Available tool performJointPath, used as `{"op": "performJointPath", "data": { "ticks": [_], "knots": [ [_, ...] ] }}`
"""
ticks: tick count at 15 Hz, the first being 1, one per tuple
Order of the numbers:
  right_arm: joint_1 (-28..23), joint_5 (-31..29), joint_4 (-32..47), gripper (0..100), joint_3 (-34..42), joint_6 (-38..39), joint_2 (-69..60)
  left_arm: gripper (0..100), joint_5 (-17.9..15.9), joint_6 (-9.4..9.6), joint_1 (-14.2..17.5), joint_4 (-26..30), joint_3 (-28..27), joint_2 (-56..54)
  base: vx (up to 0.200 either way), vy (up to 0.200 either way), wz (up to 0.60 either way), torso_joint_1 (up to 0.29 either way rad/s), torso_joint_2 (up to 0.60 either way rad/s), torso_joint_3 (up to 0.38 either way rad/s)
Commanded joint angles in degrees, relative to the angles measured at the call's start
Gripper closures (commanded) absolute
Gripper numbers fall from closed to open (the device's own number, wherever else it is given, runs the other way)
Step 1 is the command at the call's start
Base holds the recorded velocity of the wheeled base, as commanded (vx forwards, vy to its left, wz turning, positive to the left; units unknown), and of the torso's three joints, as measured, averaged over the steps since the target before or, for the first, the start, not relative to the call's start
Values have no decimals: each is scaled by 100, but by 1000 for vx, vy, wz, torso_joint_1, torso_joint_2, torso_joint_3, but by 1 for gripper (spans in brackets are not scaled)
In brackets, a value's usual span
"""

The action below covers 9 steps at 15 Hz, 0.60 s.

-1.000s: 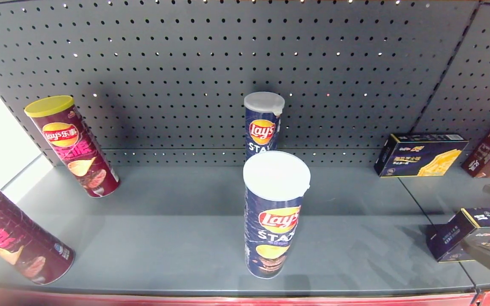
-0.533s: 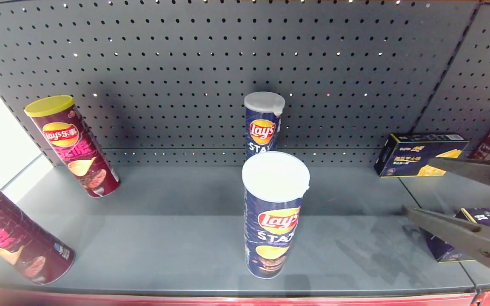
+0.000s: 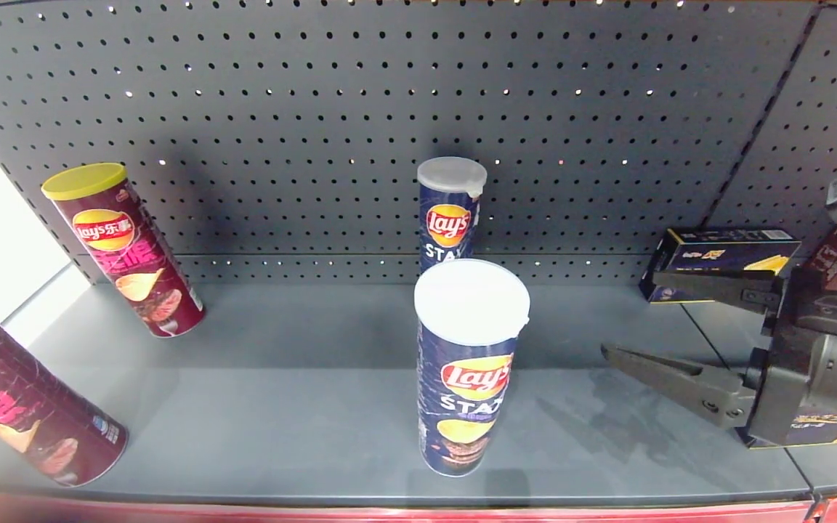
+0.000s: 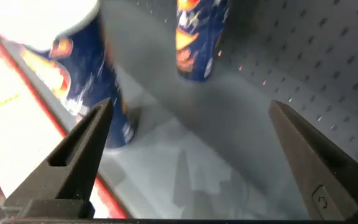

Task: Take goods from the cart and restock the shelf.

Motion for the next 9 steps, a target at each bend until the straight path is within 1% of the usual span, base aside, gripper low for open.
{"op": "performJointPath", "data": {
  "ticks": [1,5,9],
  "knots": [
    [17,3,-4,0,286,-2,-204,0,-2,-2,1,3,-2,7,0,0,0,0,0,0],
    [245,3,-4,0,304,-2,-151,0,6,-2,1,3,-2,7,0,0,0,0,0,0],
    [245,-6,-4,0,524,-2,-133,0,6,-2,1,3,-2,7,0,0,0,0,0,0]
  ]
}}
